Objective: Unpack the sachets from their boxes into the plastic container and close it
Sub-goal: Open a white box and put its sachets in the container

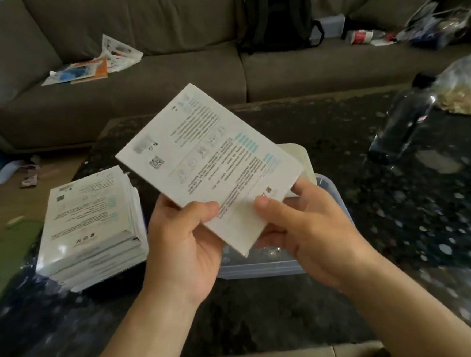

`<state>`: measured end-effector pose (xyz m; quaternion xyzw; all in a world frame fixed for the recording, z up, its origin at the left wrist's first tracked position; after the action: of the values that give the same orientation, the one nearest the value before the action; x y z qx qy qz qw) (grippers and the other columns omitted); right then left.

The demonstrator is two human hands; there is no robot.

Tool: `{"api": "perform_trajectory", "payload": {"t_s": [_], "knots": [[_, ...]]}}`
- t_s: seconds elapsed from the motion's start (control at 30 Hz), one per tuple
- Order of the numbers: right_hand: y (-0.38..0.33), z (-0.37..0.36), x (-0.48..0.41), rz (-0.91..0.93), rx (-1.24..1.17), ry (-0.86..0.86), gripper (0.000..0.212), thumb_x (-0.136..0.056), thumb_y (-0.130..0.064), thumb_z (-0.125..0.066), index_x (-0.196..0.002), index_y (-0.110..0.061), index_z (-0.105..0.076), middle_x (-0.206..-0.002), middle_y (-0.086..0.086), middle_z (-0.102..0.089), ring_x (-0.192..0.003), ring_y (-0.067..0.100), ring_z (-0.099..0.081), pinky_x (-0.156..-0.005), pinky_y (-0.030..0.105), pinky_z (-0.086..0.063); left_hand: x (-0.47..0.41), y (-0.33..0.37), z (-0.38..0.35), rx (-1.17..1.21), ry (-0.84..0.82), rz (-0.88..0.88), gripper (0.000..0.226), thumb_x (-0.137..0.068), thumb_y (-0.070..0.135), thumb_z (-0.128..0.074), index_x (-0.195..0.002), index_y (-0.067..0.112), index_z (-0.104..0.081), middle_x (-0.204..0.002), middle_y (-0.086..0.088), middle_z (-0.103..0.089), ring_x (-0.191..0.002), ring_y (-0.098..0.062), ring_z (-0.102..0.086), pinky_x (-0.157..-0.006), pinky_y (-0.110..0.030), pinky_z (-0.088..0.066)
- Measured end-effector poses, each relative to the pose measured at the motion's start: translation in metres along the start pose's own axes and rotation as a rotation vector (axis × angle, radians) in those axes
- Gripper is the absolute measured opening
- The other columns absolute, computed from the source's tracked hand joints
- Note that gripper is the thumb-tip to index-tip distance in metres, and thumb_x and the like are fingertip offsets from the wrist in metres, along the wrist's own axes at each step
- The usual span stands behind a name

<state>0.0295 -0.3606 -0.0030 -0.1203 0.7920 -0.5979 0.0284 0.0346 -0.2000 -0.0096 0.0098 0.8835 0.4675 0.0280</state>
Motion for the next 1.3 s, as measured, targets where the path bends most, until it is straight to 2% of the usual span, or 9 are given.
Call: {"api": "perform_trajectory", "payload": {"t_s": [0.23, 0.43, 0.57, 0.67, 0.73, 0.8, 0.87, 0.97, 1.3], "knots": [[-0.011, 0.041, 0.002, 0.056, -0.059, -0.163, 0.049, -0.084, -0.004, -0.067, -0.132, -0.006, -0.056, -0.123, 0.018, -0.070, -0.110, 0.038, -0.069, -0.082, 0.054, -0.060, -0.016, 0.029, 0.028, -0.096, 0.040, 0.095, 0.047, -0.090, 0.015, -0.056, -0.135, 0.020, -0.070, -0.134, -0.010, -0.071, -0.125, -0.031, -0.069, -0.100, -0.046, -0.058], [-0.007, 0.061, 0.000, -0.029, 0.159, -0.243, 0.048, -0.083, -0.007, -0.072, -0.130, -0.005, -0.059, -0.124, 0.015, -0.070, -0.114, 0.036, -0.067, -0.092, 0.061, -0.053, -0.018, 0.050, 0.043, -0.662, 0.089, -0.044, 0.065, -0.077, 0.029, -0.081, -0.136, 0.045, -0.057, -0.132, 0.005, -0.072, -0.122, -0.016, -0.070, -0.094, -0.044, -0.058], [-0.001, 0.059, -0.004, -0.067, 0.265, -0.233, 0.048, -0.080, -0.008, -0.072, -0.127, -0.006, -0.062, -0.123, 0.008, -0.071, -0.113, 0.028, -0.069, -0.095, 0.055, -0.054, -0.006, 0.043, 0.013, -1.442, -0.310, -0.321, 0.121, -0.057, 0.075, -0.076, -0.158, 0.056, -0.014, -0.169, 0.034, -0.003, -0.157, 0.008, -0.003, -0.122, -0.021, -0.014], [0.002, 0.054, -0.006, -0.086, 0.274, -0.245, 0.048, -0.081, -0.008, -0.072, -0.127, -0.004, -0.061, -0.122, 0.010, -0.071, -0.113, 0.028, -0.069, -0.095, 0.055, -0.054, 0.007, 0.024, -0.021, -1.740, -0.513, -0.123, 0.167, -0.041, 0.088, -0.081, -0.135, 0.054, 0.052, -0.136, 0.048, 0.052, -0.133, 0.017, 0.048, -0.112, -0.016, 0.026], [0.003, 0.051, -0.006, -0.093, 0.268, -0.259, 0.044, -0.085, -0.005, -0.073, -0.127, -0.003, -0.061, -0.123, 0.013, -0.071, -0.114, 0.030, -0.068, -0.095, 0.057, -0.054, 0.009, 0.010, -0.030, -1.868, -0.572, -0.102, 0.166, -0.049, 0.085, -0.082, -0.121, 0.048, 0.064, -0.130, 0.036, 0.065, -0.127, 0.007, 0.059, -0.111, -0.025, 0.036], [0.005, 0.050, -0.006, -0.098, 0.273, -0.265, 0.042, -0.086, -0.004, -0.071, -0.127, -0.002, -0.060, -0.122, 0.016, -0.070, -0.113, 0.032, -0.068, -0.094, 0.058, -0.054, 0.007, 0.000, -0.025, -1.939, -0.601, -0.131, 0.166, -0.053, 0.089, -0.077, -0.129, 0.040, 0.062, -0.146, 0.023, 0.059, -0.139, -0.005, 0.054, -0.118, -0.039, 0.033], [0.006, 0.048, -0.006, -0.098, 0.305, -0.272, 0.039, -0.088, -0.003, -0.070, -0.125, -0.001, -0.060, -0.120, 0.017, -0.070, -0.111, 0.032, -0.069, -0.092, 0.058, -0.055, 0.005, -0.004, -0.020, -1.999, -0.606, -0.233, 0.160, -0.051, 0.093, -0.066, -0.154, 0.029, 0.038, -0.168, 0.008, 0.019, -0.157, -0.020, 0.019, -0.125, -0.053, 0.017], [0.008, 0.046, -0.007, -0.101, 0.337, -0.278, 0.039, -0.088, -0.006, -0.072, -0.126, -0.006, -0.060, -0.116, 0.014, -0.071, -0.108, 0.029, -0.070, -0.087, 0.058, -0.057, 0.004, -0.009, -0.010, -2.014, -0.554, -0.303, 0.145, -0.048, 0.089, -0.055, -0.164, 0.017, -0.003, -0.156, -0.002, -0.024, -0.145, -0.028, -0.023, -0.123, -0.057, -0.009], [0.011, 0.045, -0.012, -0.133, 0.276, -0.303, 0.050, -0.082, -0.006, -0.069, -0.130, -0.012, -0.060, -0.115, 0.018, -0.072, -0.106, 0.035, -0.071, -0.086, 0.064, -0.056, -0.002, -0.009, 0.007, -1.912, -0.490, -0.297, 0.139, -0.049, 0.086, -0.059, -0.162, 0.022, -0.010, -0.156, 0.004, -0.024, -0.139, -0.023, -0.026, -0.111, -0.043, -0.026]]}}
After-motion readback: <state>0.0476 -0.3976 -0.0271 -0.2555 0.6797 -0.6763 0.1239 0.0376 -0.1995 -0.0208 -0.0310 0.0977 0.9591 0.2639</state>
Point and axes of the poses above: each hand's wrist, its own x-axis away from the middle knuckle, its own z-axis out of the back of the hand, y = z × x, the point moved 3 cm from there along -x, towards the middle knuckle
